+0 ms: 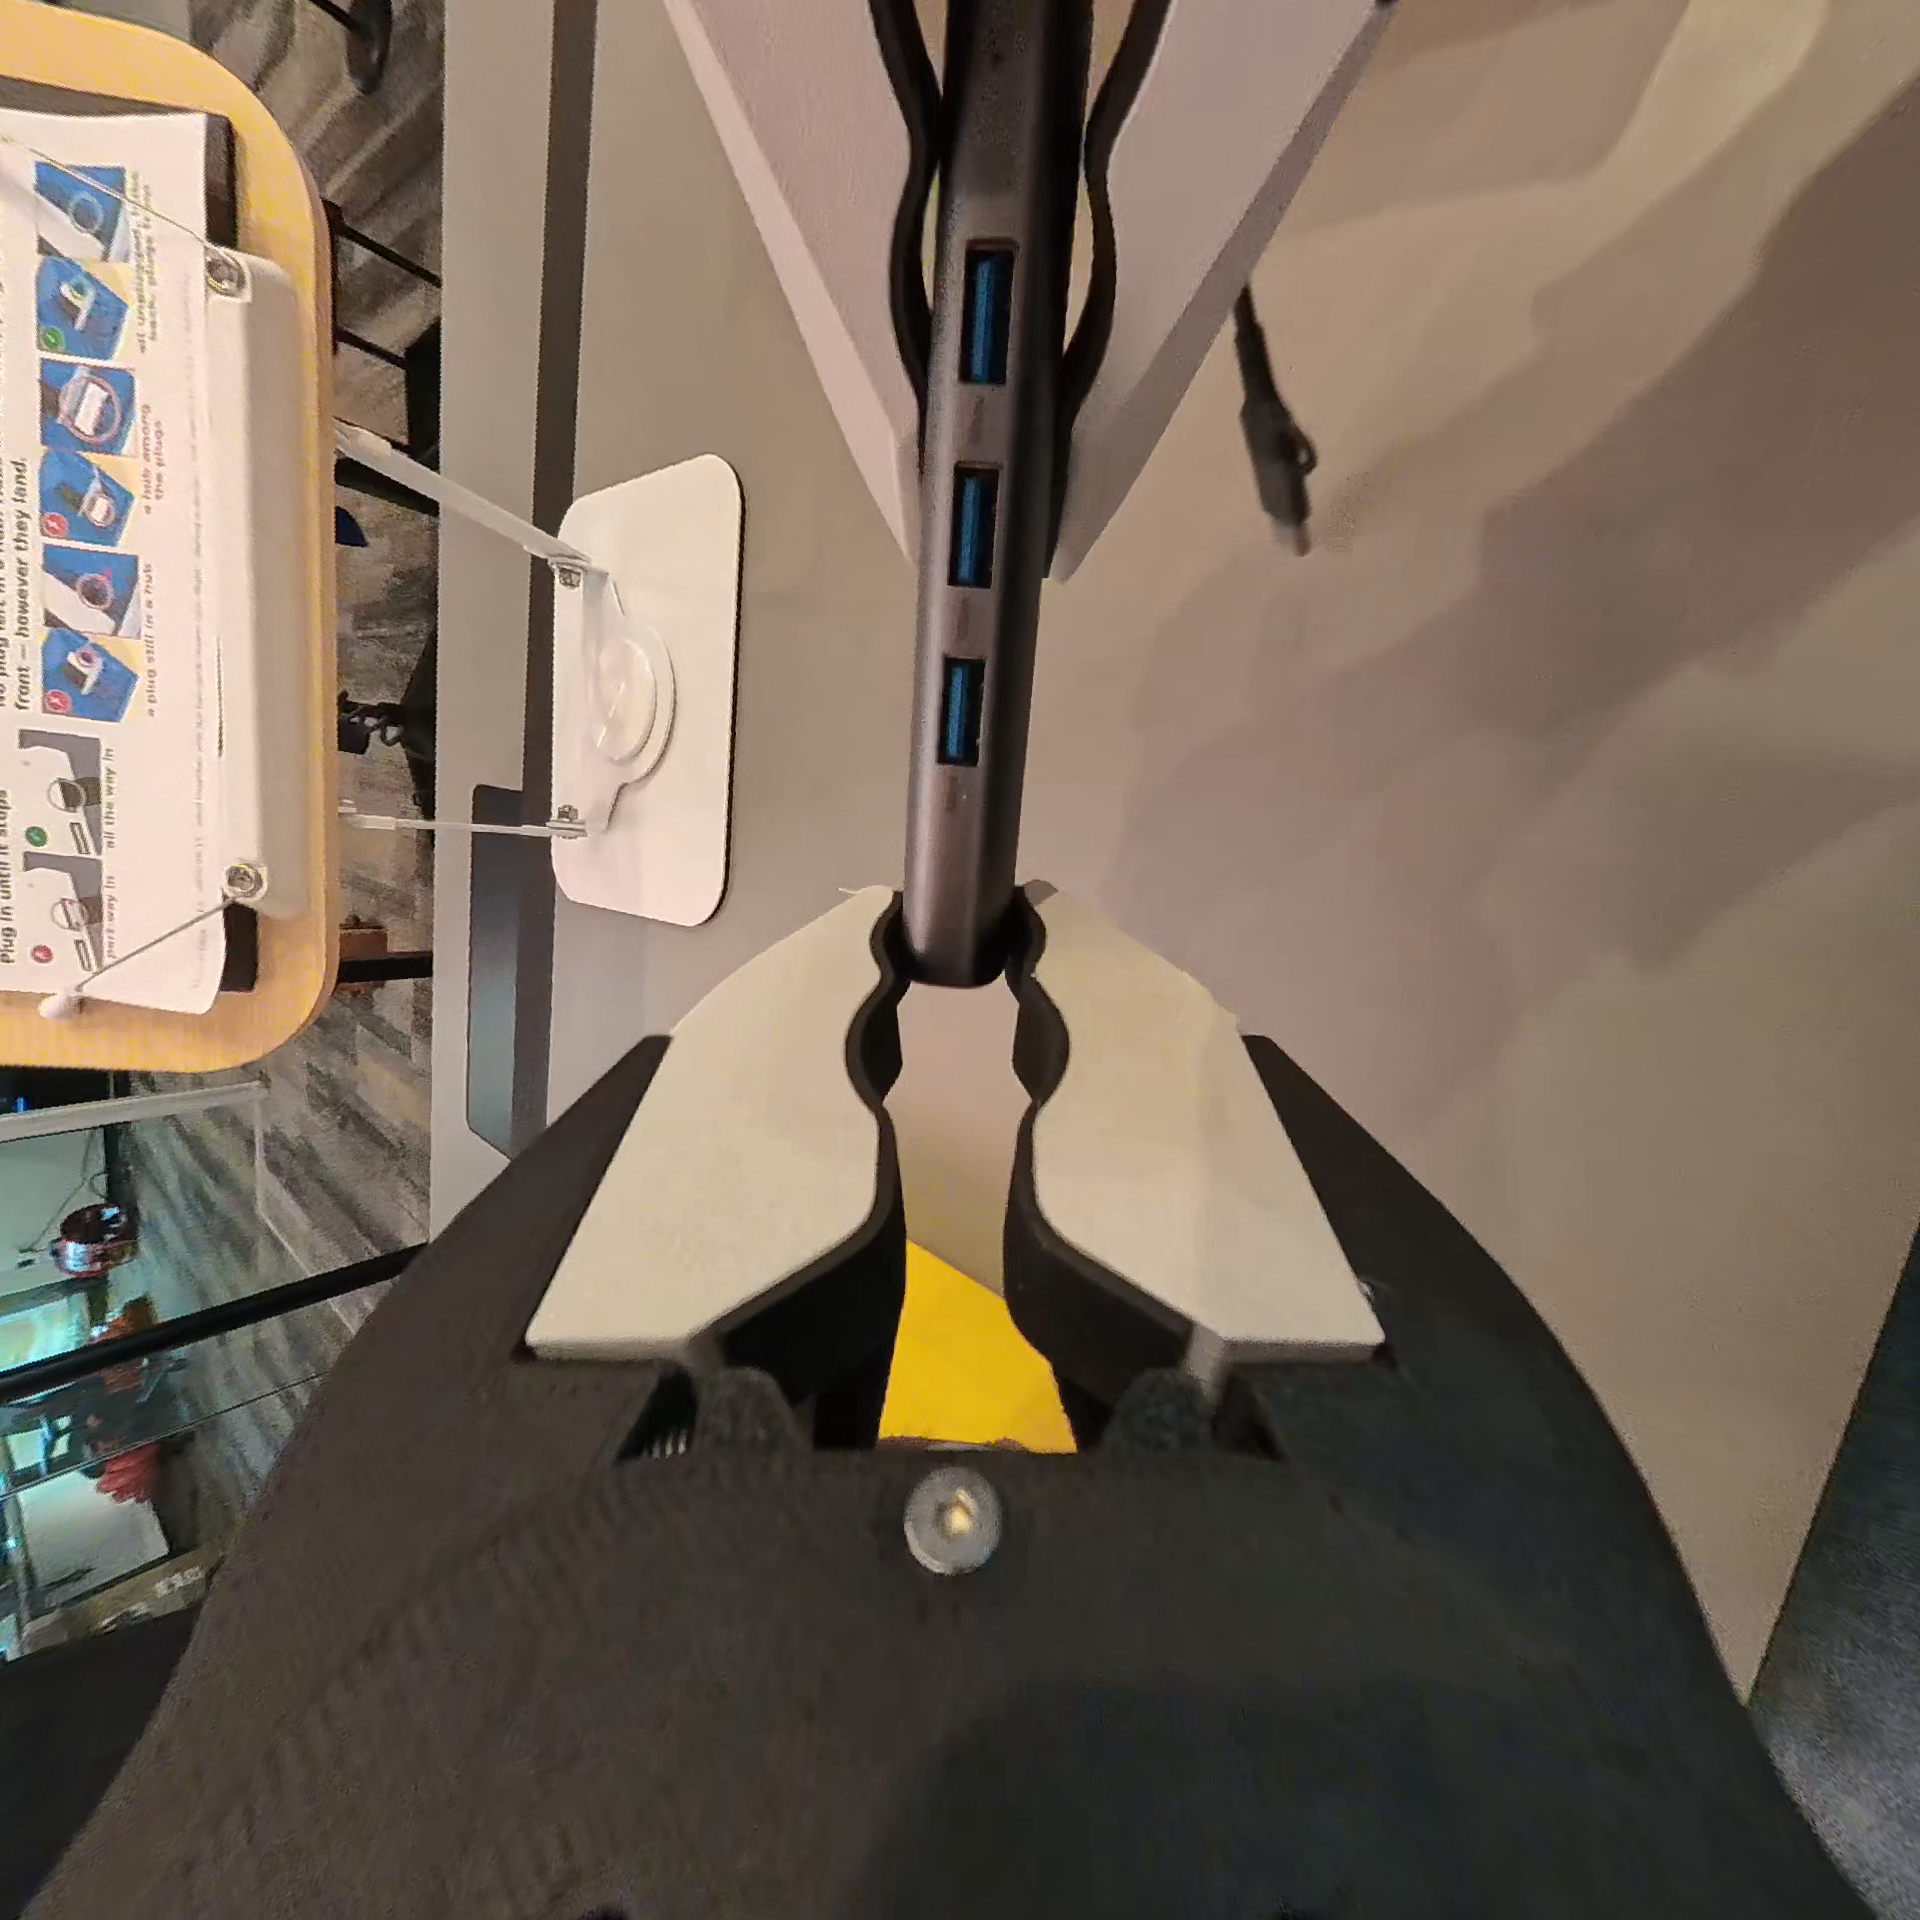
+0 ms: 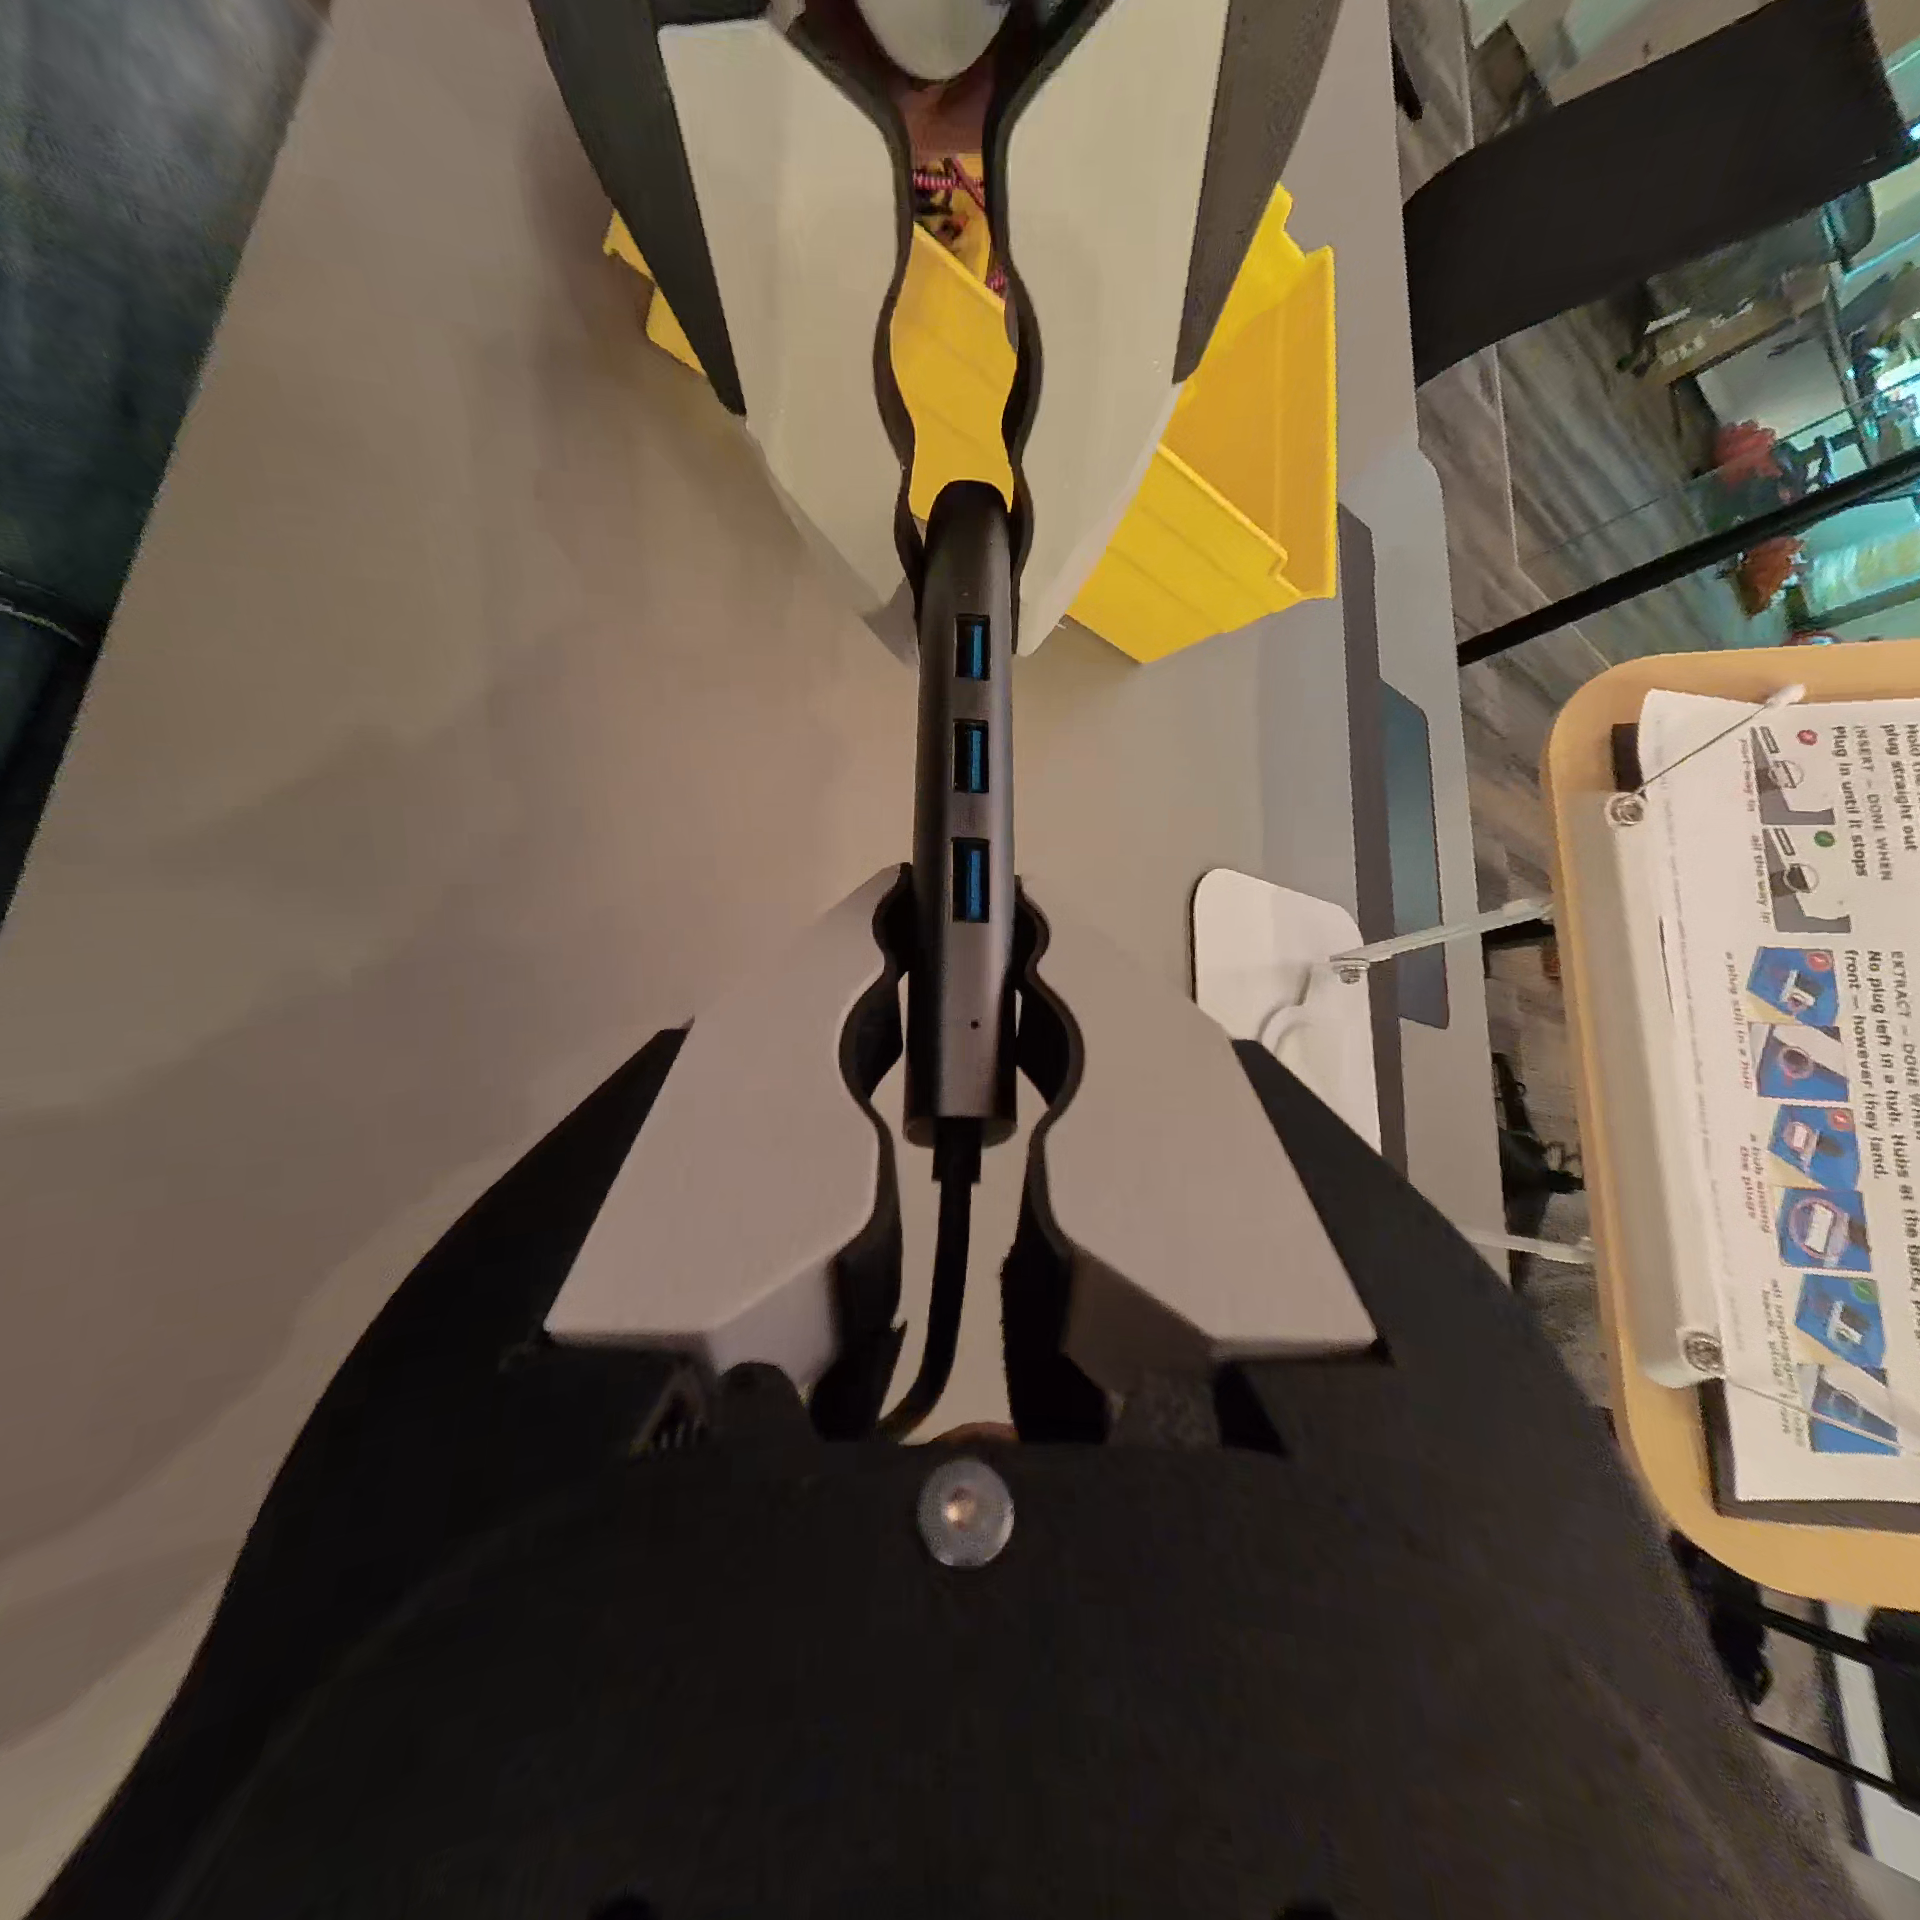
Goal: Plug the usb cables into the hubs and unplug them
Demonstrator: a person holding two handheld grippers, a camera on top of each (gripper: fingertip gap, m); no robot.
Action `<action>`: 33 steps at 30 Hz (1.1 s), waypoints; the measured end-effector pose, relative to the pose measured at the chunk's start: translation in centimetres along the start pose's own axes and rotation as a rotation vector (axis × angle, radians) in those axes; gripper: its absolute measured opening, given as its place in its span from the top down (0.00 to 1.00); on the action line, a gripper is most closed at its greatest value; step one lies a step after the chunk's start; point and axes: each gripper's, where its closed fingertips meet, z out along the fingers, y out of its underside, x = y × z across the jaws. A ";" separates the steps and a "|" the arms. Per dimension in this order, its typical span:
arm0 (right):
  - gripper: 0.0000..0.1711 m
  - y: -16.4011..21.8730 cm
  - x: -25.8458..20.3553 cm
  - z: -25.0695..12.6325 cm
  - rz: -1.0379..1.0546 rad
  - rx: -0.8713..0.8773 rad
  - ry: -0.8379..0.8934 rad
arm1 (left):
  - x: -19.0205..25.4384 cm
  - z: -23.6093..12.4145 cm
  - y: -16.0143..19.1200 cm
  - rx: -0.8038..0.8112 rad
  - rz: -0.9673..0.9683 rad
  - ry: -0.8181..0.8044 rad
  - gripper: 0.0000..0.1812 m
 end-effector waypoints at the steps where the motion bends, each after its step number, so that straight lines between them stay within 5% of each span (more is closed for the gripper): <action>1: 0.92 -0.1 0.0 0.0 -0.004 0.009 0.006 | -0.1 0.1 0.1 0.002 0.002 0.003 0.91; 25: 0.93 2.6 1.1 1.3 -0.081 -0.155 0.117 | -0.5 -0.2 -0.6 0.060 -0.050 0.011 0.91; 33: 0.93 3.7 2.6 0.7 -0.120 -0.203 0.249 | -2.1 -2.1 2.6 0.033 -0.160 -0.063 0.80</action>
